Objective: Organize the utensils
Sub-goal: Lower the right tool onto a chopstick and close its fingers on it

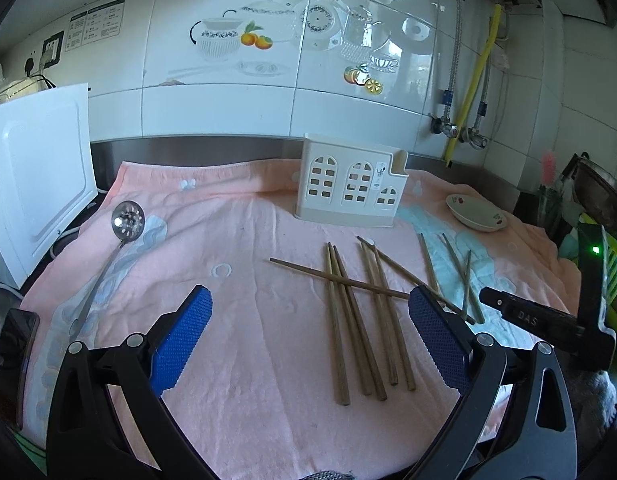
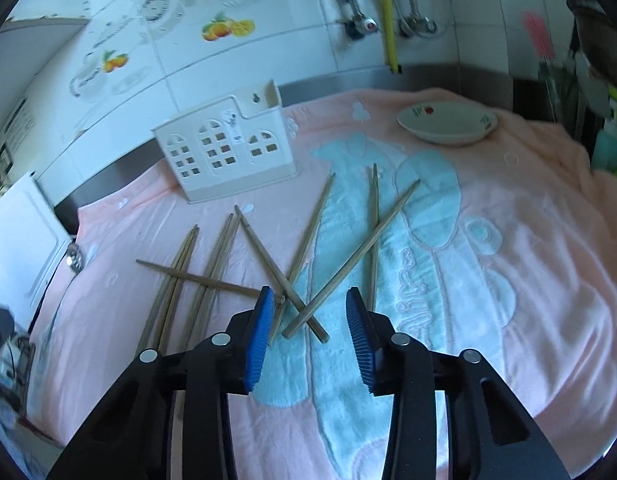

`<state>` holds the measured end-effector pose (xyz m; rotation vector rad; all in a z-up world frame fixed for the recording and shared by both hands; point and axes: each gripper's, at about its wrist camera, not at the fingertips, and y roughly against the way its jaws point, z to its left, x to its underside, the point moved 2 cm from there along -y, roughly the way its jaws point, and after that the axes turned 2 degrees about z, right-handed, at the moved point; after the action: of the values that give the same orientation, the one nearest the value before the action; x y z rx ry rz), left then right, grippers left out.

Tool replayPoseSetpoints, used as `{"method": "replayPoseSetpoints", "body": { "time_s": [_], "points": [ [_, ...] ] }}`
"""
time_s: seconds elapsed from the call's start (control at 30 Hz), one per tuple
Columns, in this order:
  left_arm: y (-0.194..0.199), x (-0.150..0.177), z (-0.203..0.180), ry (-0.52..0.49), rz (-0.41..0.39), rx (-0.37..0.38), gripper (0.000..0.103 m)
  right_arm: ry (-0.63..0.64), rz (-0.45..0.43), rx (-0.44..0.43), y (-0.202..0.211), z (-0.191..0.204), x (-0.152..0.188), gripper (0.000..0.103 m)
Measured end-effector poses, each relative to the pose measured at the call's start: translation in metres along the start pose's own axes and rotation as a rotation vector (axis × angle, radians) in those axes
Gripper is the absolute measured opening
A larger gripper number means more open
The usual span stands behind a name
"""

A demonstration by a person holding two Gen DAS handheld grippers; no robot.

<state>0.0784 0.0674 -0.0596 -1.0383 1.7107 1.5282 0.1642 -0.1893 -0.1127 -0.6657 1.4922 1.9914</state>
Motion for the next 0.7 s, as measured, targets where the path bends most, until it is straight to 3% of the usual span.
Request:
{"method": "replayPoseSetpoints", "body": {
  "time_s": [0.4,0.7],
  "points": [
    [-0.023,0.006,0.020,0.002,0.034,0.047,0.097,-0.144,0.046,0.125,-0.043,-0.002,-0.009,0.027],
    [-0.034,0.010,0.034,0.020,0.057,0.061,0.097,-0.235,0.087,0.149,-0.065,-0.014,-0.011,0.024]
  ]
}}
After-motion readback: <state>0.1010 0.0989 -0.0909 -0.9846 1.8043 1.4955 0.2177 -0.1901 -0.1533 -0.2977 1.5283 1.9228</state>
